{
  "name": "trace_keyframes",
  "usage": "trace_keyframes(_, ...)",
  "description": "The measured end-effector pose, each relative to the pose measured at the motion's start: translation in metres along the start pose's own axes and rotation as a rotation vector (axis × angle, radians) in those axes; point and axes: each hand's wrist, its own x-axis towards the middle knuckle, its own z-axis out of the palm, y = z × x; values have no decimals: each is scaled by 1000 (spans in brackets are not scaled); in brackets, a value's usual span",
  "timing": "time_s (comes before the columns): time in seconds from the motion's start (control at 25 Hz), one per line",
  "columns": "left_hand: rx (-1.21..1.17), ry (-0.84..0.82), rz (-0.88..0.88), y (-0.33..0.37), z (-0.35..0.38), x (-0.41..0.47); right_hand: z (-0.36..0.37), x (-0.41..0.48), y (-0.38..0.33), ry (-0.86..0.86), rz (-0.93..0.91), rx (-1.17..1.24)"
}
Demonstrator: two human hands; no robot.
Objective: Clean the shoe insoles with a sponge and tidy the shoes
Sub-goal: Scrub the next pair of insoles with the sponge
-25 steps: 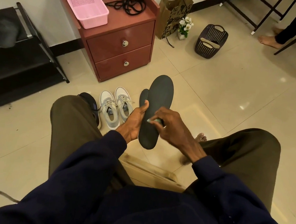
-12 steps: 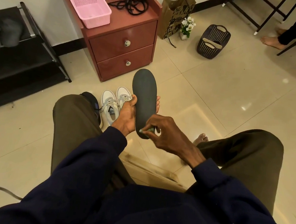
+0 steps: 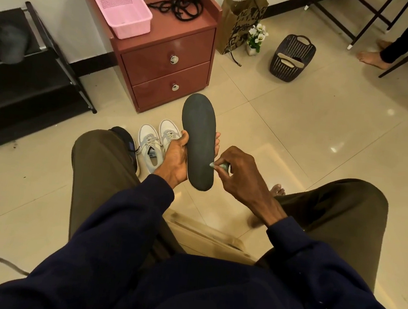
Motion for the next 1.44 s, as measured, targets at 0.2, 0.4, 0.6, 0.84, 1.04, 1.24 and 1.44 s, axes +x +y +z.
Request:
trace_keyframes(0.2,-20,14,23,2,0,-1,11,-7,-25,-223,-110,185)
trace_keyframes(0.4,30,9,20,-2,-4,4,1,2,1,24,19,-8)
trace_keyframes(0.6,160,18,-34,-12,-4,5,12,-4,-13,-126,-107,33)
trace_keyframes(0.84,287,7,-63,-20,8,-3,-4,9,20,153,67,-138)
trace_keyframes(1.04,341,-7,-83,-24,5,-2,5,-1,3,-55,-65,-18)
trace_keyframes(1.24,336,-10,-116,-26,6,-3,-3,12,28,101,8,-126)
trace_keyframes(1.44,386,32,-105,-29,9,-4,-6,5,22,65,34,-35)
